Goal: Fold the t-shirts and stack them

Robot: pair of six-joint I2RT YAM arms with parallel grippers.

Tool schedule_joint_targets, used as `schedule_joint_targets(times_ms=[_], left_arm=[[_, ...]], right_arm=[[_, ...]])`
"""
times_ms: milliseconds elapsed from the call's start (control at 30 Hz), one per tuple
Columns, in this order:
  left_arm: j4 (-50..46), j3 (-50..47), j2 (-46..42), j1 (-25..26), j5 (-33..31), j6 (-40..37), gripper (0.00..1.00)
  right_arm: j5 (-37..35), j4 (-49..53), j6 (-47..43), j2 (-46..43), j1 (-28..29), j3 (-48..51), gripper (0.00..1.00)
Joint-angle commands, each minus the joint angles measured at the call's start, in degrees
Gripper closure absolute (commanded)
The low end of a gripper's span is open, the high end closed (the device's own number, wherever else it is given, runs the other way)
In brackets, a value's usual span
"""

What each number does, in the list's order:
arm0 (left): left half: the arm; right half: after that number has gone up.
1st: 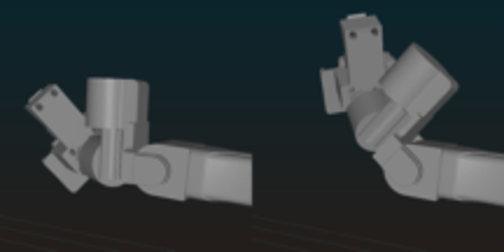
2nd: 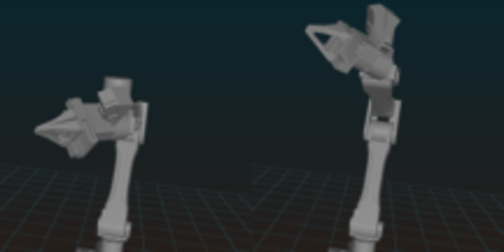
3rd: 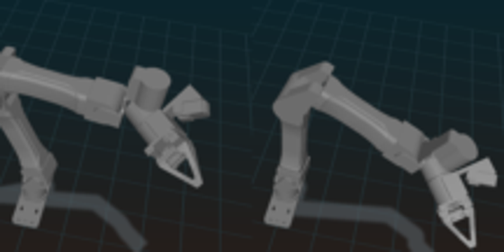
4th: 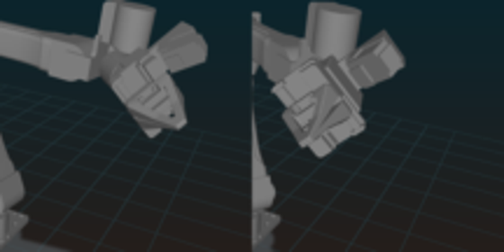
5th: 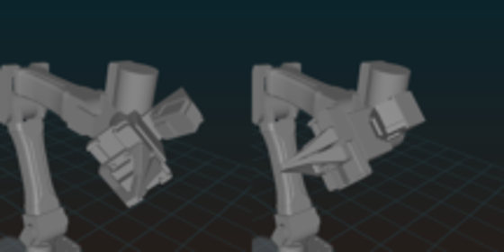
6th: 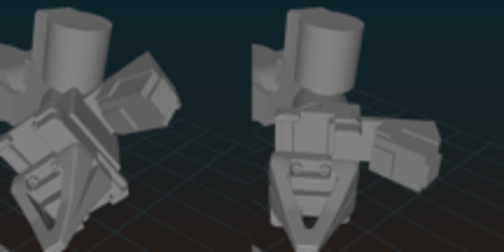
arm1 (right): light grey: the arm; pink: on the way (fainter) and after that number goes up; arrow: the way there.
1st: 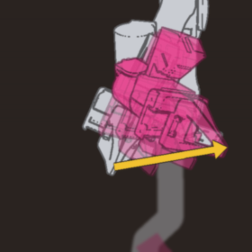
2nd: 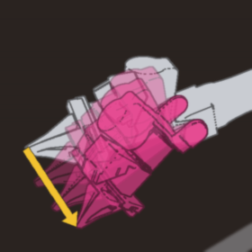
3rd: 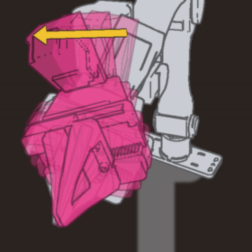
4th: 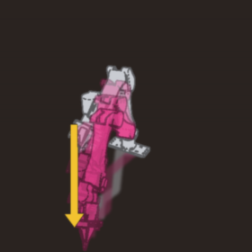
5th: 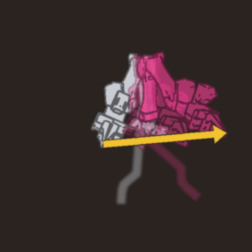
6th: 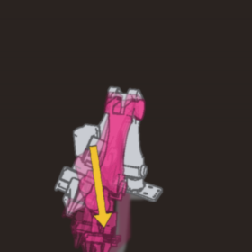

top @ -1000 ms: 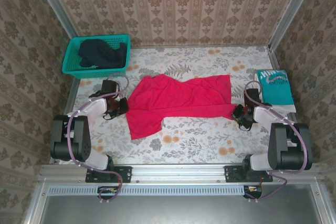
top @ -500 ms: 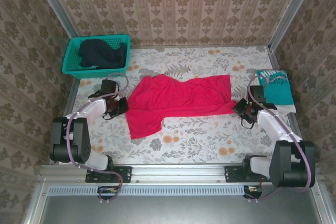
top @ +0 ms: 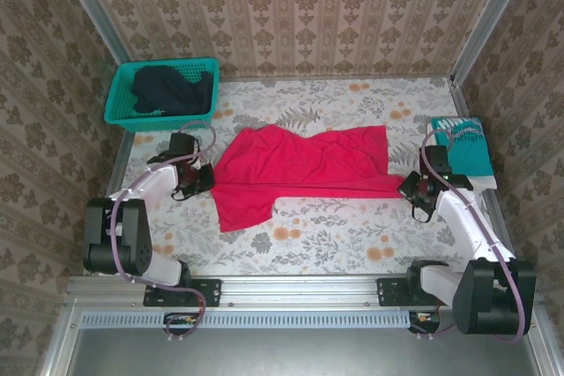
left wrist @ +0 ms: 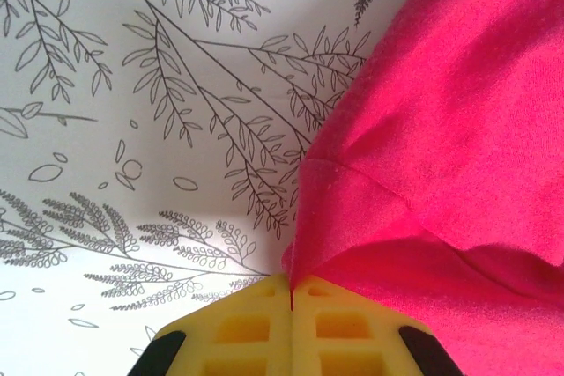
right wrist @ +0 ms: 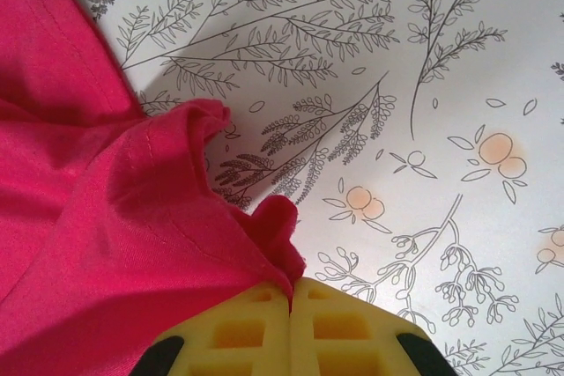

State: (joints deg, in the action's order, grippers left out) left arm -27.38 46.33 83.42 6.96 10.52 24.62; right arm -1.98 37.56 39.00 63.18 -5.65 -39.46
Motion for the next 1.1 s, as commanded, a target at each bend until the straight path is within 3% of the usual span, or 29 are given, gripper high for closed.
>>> schedule_joint_targets(times_ms=[0, 167, 567, 633, 733, 800, 933, 1067], left_arm=[[-2.8, 1.8, -2.6, -0.9, -1.0, -2.4, 1.0], [-1.5, 1.9, -4.0, -0.8, 0.1, -2.1, 1.0], [-0.2, 4.6, -0.5, -0.8, 1.6, -2.0, 1.0], [-0.2, 4.5, -0.4, -0.7, 1.6, -2.0, 1.0], [-0.2, 4.5, -0.2, -0.8, 1.6, -1.9, 1.0], [-0.1, 4.3, -0.3, -0.7, 1.6, -1.9, 1.0], [0.6, 4.0, 0.4, -0.7, 1.9, -1.7, 1.0], [0.9, 4.5, 1.4, -0.7, 2.7, -1.9, 1.0]], right_arm=[[-0.4, 1.4, -1.5, -0.9, -1.1, -2.5, 1.0], [5.2, -2.0, -2.6, 2.5, -1.1, -6.2, 1.0], [9.3, -6.6, -4.7, 22.9, -0.9, -17.0, 0.97], [10.0, -8.6, -5.0, 24.3, -1.0, -18.1, 0.9], [11.1, -11.4, -4.6, 22.4, -1.0, -17.2, 0.54], [10.0, -13.1, -3.6, 19.9, -1.2, -15.3, 0.43], [7.8, -15.9, -1.5, 17.0, -2.7, -9.9, 0.39], [13.0, -18.8, 0.9, 15.6, -4.1, -7.7, 0.44]])
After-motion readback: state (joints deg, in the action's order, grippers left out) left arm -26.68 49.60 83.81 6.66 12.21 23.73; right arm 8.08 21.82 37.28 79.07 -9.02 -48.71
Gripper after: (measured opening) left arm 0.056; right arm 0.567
